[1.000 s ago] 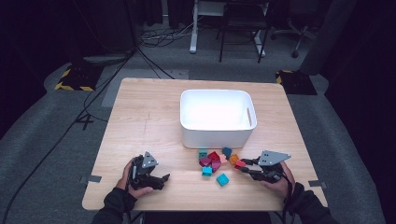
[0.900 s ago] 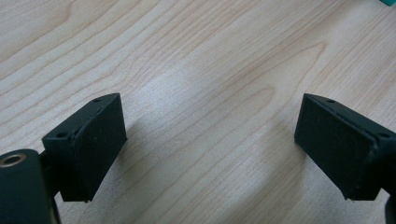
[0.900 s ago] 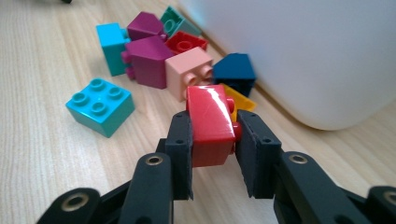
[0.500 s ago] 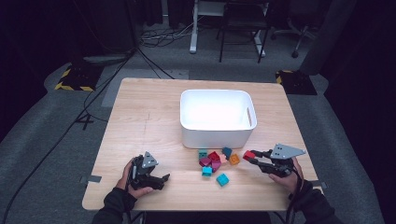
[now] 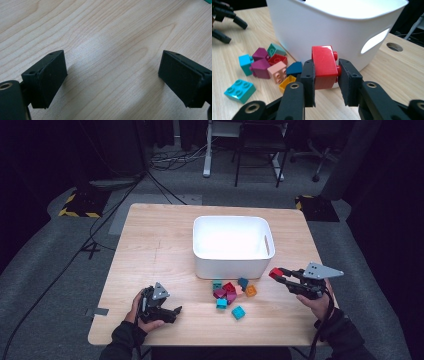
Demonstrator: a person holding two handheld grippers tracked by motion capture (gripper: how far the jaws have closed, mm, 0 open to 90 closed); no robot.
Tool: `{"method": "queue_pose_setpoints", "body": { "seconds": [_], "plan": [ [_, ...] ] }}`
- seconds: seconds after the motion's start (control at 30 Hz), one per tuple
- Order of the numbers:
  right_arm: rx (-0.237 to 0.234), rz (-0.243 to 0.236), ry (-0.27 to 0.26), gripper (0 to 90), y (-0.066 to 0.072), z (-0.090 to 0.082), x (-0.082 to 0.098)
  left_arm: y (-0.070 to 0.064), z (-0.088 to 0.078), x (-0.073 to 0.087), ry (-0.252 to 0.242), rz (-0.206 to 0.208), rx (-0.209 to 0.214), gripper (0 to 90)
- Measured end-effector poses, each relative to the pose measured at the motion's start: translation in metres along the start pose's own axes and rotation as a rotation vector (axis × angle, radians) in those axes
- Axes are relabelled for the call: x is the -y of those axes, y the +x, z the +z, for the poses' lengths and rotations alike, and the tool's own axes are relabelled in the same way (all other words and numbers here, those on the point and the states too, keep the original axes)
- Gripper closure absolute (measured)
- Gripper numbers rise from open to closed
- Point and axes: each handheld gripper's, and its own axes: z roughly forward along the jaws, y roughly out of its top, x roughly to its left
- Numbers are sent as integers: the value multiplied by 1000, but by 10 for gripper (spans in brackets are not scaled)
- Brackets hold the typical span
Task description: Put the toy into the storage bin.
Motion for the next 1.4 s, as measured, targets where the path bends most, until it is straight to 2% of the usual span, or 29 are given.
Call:
{"method": "queue_pose_setpoints", "body": {
  "seconds": [0.33, 0.63, 0.73, 1.03, 1.13, 1.4],
  "plan": [
    [26, -25, -43, 680, -5, -7, -29, 0, 0, 0, -3, -2, -1, 82],
    [23, -56, -80, 680, -4, -5, -54, 0, 0, 0, -1, 0, 1, 82],
    [22, -51, -81, 679, -5, -5, -61, 0, 1, 0, -3, 0, 2, 82],
    [34, -63, -105, 680, -10, 3, -80, 0, 1, 0, -3, 1, 1, 82],
    [47, -63, -97, 680, -11, 6, -87, 0, 1, 0, -3, -2, 1, 82],
    [36, -64, -91, 680, -14, 22, -105, 0, 1, 0, -3, 0, 2, 82]
  ]
}}
